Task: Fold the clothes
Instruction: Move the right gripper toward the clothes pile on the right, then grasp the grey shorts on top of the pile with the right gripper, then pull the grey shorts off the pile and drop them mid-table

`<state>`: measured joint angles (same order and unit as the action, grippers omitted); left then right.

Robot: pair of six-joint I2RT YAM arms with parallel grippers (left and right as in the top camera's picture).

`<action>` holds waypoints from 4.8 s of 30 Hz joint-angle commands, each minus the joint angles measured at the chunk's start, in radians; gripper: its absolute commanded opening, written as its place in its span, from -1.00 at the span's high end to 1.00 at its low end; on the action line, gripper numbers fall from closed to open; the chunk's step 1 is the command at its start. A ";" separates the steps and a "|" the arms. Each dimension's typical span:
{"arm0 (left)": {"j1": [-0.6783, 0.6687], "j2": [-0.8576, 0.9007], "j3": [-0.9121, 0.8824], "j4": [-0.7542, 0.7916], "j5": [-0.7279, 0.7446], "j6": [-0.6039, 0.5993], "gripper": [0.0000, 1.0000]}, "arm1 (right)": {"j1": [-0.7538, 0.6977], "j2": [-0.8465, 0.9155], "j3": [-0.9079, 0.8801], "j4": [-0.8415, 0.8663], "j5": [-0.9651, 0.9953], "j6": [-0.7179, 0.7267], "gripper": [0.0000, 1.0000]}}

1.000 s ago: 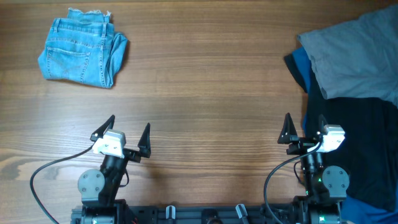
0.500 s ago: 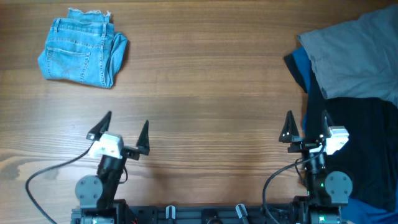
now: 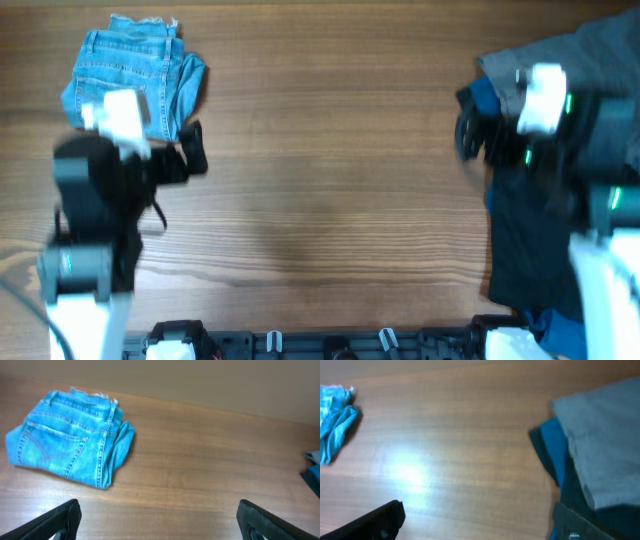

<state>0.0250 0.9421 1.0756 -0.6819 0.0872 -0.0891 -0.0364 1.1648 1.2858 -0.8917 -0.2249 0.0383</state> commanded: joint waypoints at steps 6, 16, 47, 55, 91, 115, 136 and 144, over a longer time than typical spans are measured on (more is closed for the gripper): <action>-0.008 0.400 0.353 -0.248 0.067 -0.024 -1.00 | -0.031 0.499 0.512 -0.156 0.049 -0.047 -1.00; -0.007 0.403 0.353 -0.232 0.114 -0.024 -1.00 | -0.249 0.936 0.512 -0.101 0.257 0.258 -0.48; -0.007 0.429 0.352 -0.228 0.114 -0.024 -1.00 | -0.264 1.078 0.466 -0.060 0.269 -0.101 -0.42; -0.007 0.429 0.352 -0.220 0.114 -0.023 -1.00 | -0.264 1.095 0.381 -0.076 0.349 -0.029 -0.52; -0.007 0.429 0.352 -0.217 0.114 -0.024 -1.00 | -0.714 0.907 0.221 -0.058 -0.124 0.470 -0.48; 0.001 0.344 0.352 -0.216 0.076 -0.024 -0.87 | -0.323 0.391 0.109 0.319 -0.711 0.407 0.91; -0.074 0.364 0.352 -0.224 0.083 0.055 -0.71 | 0.134 0.685 0.111 -0.103 -0.089 0.349 -0.51; -0.074 0.364 0.352 -0.225 0.084 0.055 -0.75 | 0.138 0.951 0.111 0.097 -0.150 0.145 -0.20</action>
<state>-0.0452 1.3098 1.4120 -0.9100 0.1555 -0.0471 0.0929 2.0670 1.4078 -0.8299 -0.3202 0.2703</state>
